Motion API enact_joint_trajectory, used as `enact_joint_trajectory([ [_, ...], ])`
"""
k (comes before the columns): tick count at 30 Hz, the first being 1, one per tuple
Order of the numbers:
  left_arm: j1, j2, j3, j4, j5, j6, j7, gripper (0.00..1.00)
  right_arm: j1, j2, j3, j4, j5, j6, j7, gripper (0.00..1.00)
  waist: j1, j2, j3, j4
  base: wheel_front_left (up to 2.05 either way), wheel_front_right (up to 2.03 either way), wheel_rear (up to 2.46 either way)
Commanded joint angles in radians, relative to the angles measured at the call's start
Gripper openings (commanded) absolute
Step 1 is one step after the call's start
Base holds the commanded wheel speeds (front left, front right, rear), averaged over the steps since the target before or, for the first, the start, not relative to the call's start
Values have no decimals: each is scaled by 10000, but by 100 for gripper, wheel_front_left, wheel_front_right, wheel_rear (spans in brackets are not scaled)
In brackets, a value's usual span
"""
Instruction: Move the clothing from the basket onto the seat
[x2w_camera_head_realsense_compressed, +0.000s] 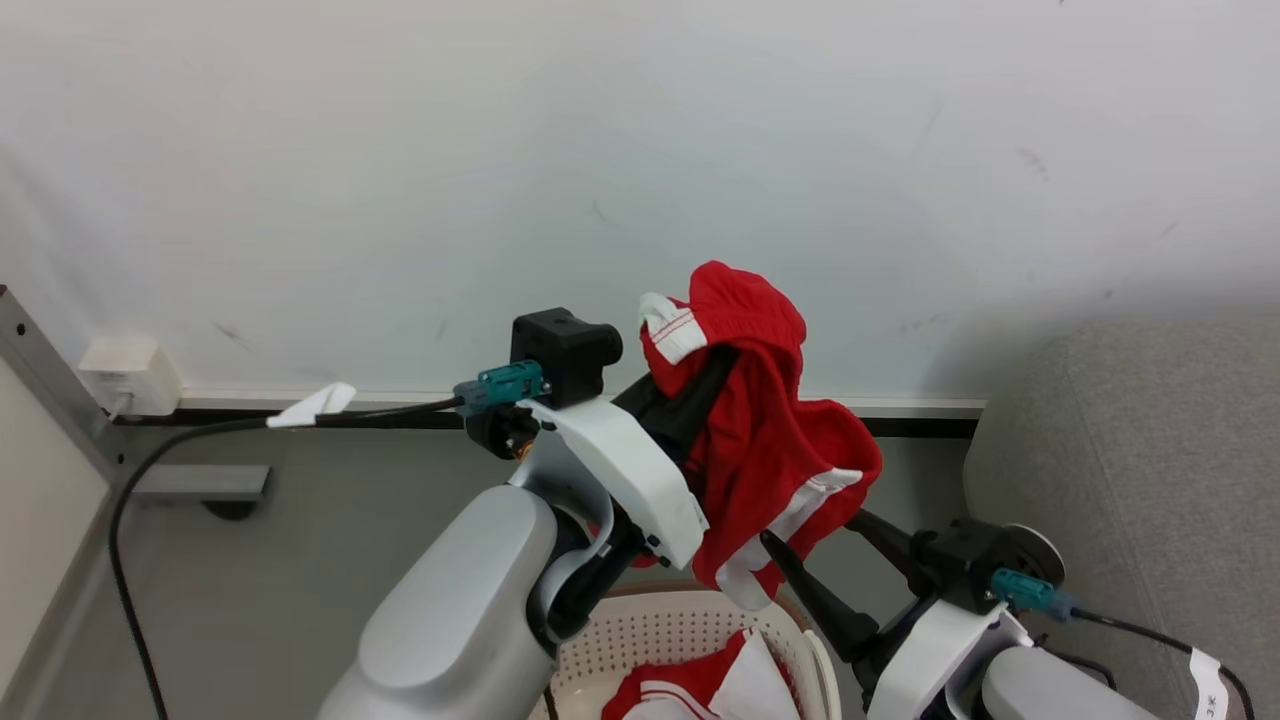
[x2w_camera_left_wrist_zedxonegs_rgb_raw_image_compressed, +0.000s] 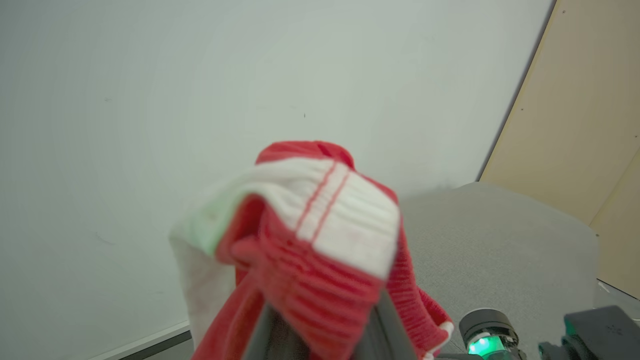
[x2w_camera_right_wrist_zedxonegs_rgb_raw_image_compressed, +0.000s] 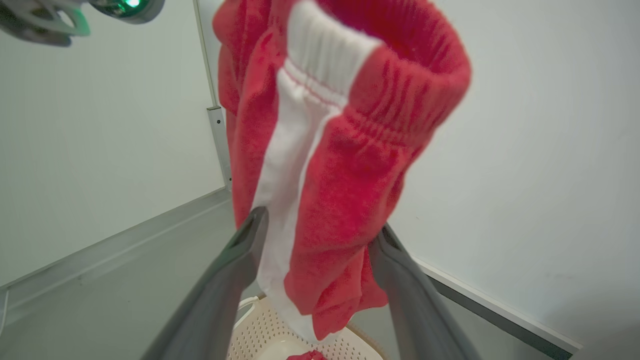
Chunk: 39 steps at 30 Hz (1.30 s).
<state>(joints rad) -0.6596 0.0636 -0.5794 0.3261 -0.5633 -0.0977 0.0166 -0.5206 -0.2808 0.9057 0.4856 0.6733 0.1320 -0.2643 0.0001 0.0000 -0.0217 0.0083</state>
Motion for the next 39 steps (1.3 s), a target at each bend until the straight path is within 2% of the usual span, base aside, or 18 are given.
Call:
enact_joint_trajectory([
  [1,-119,-31,-112,68,-92,-46,18,0,-423,-99,305,103,338,-25,0,100,-1,0,-3,167,0,0,0],
  [14,-338,-107,-1191,291,-557,-135,82,0,-1624,407,1196,1599,1018,-25,2,100,-1,0,-62,1027,0,0,0],
  [21,-444,-118,-1659,414,-854,-58,8,0,-1963,538,1287,2107,1187,-25,2,100,-1,0,-95,1410,0,0,0],
  [22,-460,-119,-1710,436,-911,-46,-13,0,-1964,559,1280,2157,1225,-25,2,49,-1,0,-99,1444,0,0,0],
  [24,-499,-120,-1800,478,-988,-14,-58,0,-1990,590,1211,2213,1229,-25,1,0,-1,0,-107,1495,0,0,0],
  [35,-572,-43,-1759,965,-1116,149,-238,0,-1700,396,369,1603,811,-25,-1,0,-1,0,-100,1354,0,0,0],
  [39,-527,-9,-1716,1172,-1142,205,-340,0,-1361,218,-368,1284,643,-25,-1,0,-1,0,-133,1302,0,0,0],
])
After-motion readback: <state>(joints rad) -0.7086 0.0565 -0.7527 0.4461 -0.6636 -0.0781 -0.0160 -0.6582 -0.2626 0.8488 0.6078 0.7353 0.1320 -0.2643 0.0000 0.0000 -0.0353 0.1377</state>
